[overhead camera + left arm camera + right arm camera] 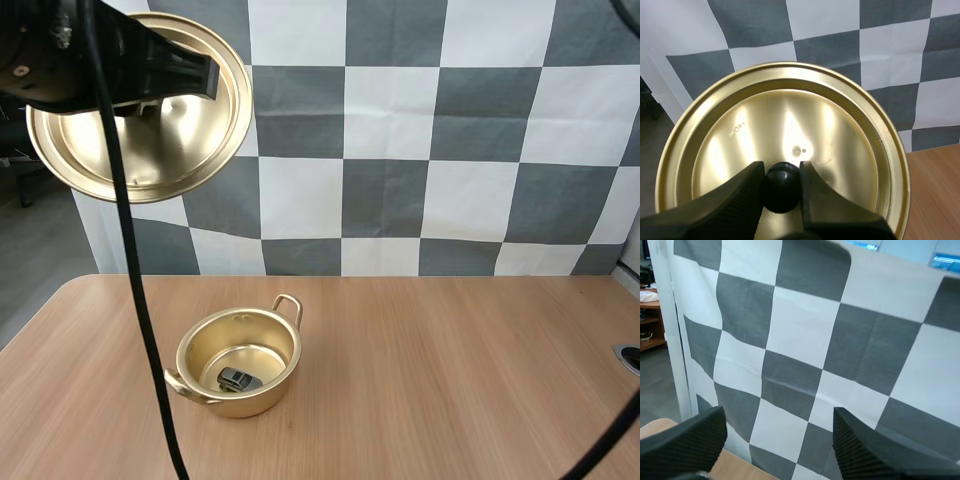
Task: Open the pot, put the car inside, and close it
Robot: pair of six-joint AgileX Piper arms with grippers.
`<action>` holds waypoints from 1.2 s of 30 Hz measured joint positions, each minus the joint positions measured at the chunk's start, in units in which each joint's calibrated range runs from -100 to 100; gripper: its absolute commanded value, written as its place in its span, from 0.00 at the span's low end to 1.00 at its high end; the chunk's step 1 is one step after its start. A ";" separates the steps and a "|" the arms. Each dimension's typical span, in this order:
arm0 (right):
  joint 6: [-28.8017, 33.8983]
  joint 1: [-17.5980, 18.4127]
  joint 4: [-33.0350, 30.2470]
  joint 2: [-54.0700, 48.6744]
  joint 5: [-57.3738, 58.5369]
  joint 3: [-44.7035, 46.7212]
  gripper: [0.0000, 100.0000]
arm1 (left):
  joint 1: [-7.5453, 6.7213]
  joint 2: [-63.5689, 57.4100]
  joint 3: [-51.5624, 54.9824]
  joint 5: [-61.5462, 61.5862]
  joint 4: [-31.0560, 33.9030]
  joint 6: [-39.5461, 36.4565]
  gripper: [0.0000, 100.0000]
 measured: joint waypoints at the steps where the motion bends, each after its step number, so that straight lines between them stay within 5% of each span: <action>1: 0.53 0.00 -0.84 -1.99 0.00 0.00 1.00 | 0.00 0.82 0.00 0.10 0.00 0.09 0.00; 13: 3.41 0.00 -7.29 -21.18 0.00 0.00 1.00 | 0.00 11.69 0.00 0.03 -2.07 0.09 0.00; 36: 3.52 0.00 -8.81 -21.63 -0.06 7.44 1.00 | 0.00 22.01 2.73 0.03 -3.87 -0.09 0.00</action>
